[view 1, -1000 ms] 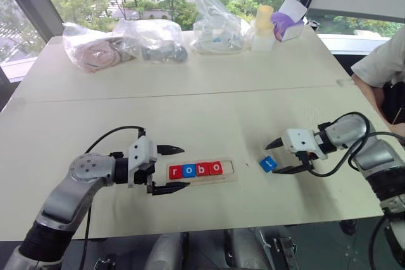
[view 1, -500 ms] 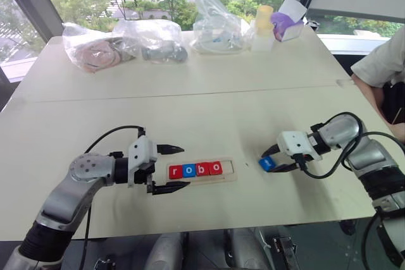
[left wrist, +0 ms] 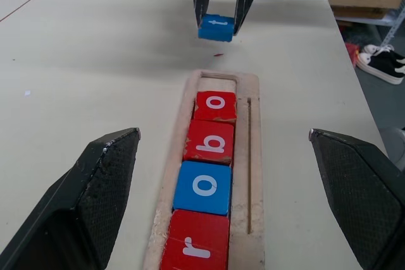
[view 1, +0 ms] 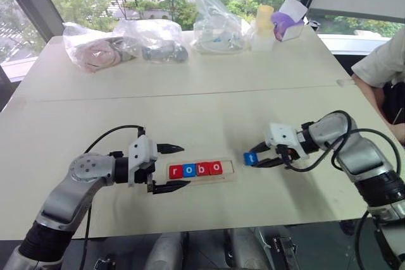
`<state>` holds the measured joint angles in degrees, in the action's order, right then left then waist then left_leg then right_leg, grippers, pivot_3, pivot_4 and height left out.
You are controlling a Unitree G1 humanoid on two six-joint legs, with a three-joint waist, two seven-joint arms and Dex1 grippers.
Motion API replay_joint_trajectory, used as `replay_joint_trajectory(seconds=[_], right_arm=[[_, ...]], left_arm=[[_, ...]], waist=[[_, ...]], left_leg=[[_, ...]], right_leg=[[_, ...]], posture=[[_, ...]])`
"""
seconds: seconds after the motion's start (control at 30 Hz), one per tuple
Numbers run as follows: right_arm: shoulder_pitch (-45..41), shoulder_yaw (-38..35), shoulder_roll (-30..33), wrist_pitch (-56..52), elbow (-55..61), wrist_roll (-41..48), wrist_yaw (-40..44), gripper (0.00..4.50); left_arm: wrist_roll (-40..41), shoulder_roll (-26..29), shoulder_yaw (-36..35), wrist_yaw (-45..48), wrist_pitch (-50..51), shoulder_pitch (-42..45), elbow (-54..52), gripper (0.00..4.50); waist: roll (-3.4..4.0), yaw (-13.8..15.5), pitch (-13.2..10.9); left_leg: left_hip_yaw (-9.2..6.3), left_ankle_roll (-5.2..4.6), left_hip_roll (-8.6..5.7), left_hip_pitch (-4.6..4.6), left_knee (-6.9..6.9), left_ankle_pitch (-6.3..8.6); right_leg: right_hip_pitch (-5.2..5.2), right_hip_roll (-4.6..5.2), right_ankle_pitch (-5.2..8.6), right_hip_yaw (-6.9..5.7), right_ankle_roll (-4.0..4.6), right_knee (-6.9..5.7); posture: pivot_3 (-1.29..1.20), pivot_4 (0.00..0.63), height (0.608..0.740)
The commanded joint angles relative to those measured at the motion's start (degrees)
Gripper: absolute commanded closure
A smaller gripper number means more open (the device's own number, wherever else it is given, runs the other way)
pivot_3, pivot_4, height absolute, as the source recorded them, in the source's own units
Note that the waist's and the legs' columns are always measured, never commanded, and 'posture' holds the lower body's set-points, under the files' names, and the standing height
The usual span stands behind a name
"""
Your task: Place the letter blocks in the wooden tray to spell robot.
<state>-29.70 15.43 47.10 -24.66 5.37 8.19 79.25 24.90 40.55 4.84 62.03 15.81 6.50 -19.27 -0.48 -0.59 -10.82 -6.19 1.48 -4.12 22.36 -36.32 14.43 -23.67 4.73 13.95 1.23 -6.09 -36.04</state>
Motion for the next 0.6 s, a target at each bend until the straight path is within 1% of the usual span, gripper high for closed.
replay_joint_trajectory(seconds=[0.03,0.23,0.6], right_arm=[[-1.6,1.0,-0.9,-6.5,5.7,1.2,-1.8,3.38],[-2.7,4.6,-2.2,-10.6,9.3,-0.1,-4.0,3.38],[-2.2,8.3,-3.5,-7.5,9.0,-3.4,-8.3,3.38]], left_arm=[[0.7,0.4,-1.0,0.1,-0.2,0.2,-2.2,0.00],[1.2,0.8,-1.4,0.2,0.4,0.1,-2.9,0.00],[1.3,0.5,-1.3,-0.7,1.1,-0.1,-3.8,0.00]], waist=[[0.00,0.0,0.0],[0.00,0.0,0.0],[0.00,-0.1,0.0]], left_leg=[[0.00,0.00,0.00,0.01,0.00,0.00],[0.00,0.00,-0.02,0.03,0.00,0.00],[0.00,0.00,-0.01,0.03,0.01,0.00]], right_leg=[[0.00,0.00,0.00,0.00,0.00,0.00],[-0.01,0.02,0.00,-0.03,0.00,0.03],[-0.04,-0.03,0.00,-0.04,-0.01,0.01]], posture=[[0.00,0.150,0.740],[0.00,0.150,0.740],[0.00,0.150,0.740]])
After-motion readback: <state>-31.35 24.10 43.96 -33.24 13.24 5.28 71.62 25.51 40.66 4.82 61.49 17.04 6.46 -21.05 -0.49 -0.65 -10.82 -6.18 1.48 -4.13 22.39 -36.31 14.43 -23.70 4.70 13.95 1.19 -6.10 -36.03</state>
